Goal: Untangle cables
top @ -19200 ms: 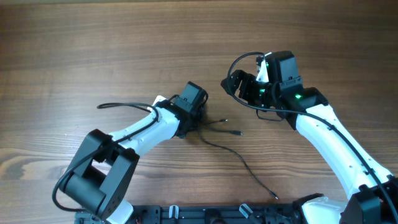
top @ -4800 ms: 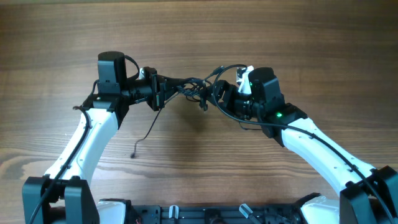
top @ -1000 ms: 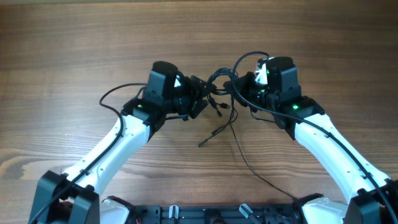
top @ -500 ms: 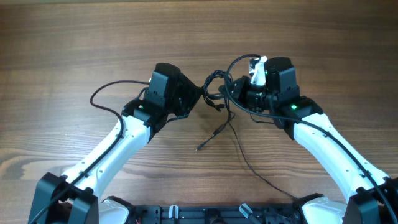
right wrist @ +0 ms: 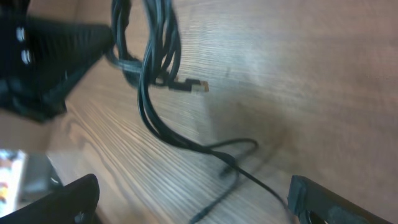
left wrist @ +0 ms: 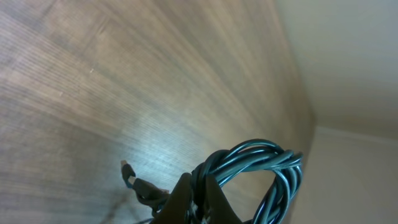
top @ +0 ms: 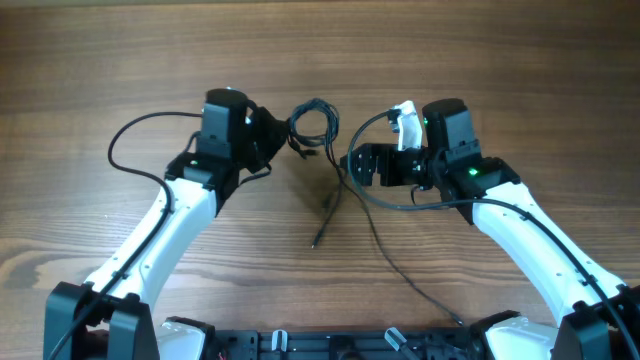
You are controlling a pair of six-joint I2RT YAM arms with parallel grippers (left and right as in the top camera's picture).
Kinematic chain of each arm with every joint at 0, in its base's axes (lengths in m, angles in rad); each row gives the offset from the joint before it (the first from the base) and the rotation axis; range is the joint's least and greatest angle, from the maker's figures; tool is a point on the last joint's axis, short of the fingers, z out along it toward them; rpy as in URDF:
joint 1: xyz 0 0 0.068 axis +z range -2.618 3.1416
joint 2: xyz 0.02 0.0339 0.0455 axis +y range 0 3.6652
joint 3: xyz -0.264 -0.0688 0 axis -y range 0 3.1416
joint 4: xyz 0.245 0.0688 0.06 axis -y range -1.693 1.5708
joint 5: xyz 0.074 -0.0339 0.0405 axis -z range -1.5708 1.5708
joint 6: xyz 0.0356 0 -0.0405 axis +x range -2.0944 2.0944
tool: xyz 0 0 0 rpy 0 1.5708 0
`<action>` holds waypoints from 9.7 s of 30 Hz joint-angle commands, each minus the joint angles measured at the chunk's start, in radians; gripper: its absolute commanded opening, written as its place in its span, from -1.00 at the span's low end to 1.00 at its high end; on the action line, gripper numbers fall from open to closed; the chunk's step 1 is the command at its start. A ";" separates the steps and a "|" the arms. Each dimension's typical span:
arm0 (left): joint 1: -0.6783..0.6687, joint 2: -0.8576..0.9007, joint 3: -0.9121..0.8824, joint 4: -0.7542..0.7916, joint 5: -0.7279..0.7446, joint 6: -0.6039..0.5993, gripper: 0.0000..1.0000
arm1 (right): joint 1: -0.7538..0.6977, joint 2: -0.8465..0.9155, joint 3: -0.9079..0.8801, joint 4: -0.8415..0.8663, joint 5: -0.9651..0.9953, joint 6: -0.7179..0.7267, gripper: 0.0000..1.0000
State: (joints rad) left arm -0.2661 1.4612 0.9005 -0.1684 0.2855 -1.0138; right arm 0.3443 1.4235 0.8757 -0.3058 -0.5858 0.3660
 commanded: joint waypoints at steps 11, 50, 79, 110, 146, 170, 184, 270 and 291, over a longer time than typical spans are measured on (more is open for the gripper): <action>0.095 -0.014 0.003 0.052 0.324 -0.022 -0.92 | 0.180 0.109 -0.003 0.185 0.219 -0.208 -0.14; 0.037 -0.016 0.003 0.080 0.591 0.623 -0.92 | -0.026 0.110 -0.002 0.353 -0.286 0.345 -0.91; 0.072 0.022 0.003 -0.129 0.343 -0.009 1.00 | -0.020 0.110 -0.002 0.388 -0.542 0.121 -0.91; 0.025 0.146 0.003 0.077 0.563 0.068 -0.15 | -0.014 0.111 -0.002 0.462 -0.642 0.105 -0.91; -0.064 0.174 0.001 0.147 0.496 -0.152 0.16 | -0.014 0.111 -0.002 0.493 -0.647 0.269 -0.91; 0.111 0.218 0.001 0.231 0.668 0.150 -0.92 | -0.014 0.112 -0.002 -0.024 -0.103 -0.032 -0.91; 0.082 0.218 0.001 0.256 0.690 0.356 -0.92 | -0.034 0.111 0.004 0.261 -0.520 0.297 -0.88; -0.120 -0.118 0.001 -0.020 0.228 0.902 -0.92 | 0.084 -0.031 0.029 0.175 -0.233 0.225 -0.92; -0.133 -0.119 0.001 0.017 0.308 0.880 -0.92 | 0.084 -0.022 0.029 0.060 0.040 0.203 0.61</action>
State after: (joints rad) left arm -0.3985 1.3602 0.9005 -0.1276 0.5465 -0.1093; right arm 0.4313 1.3941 0.8814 -0.2638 -0.5842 0.5747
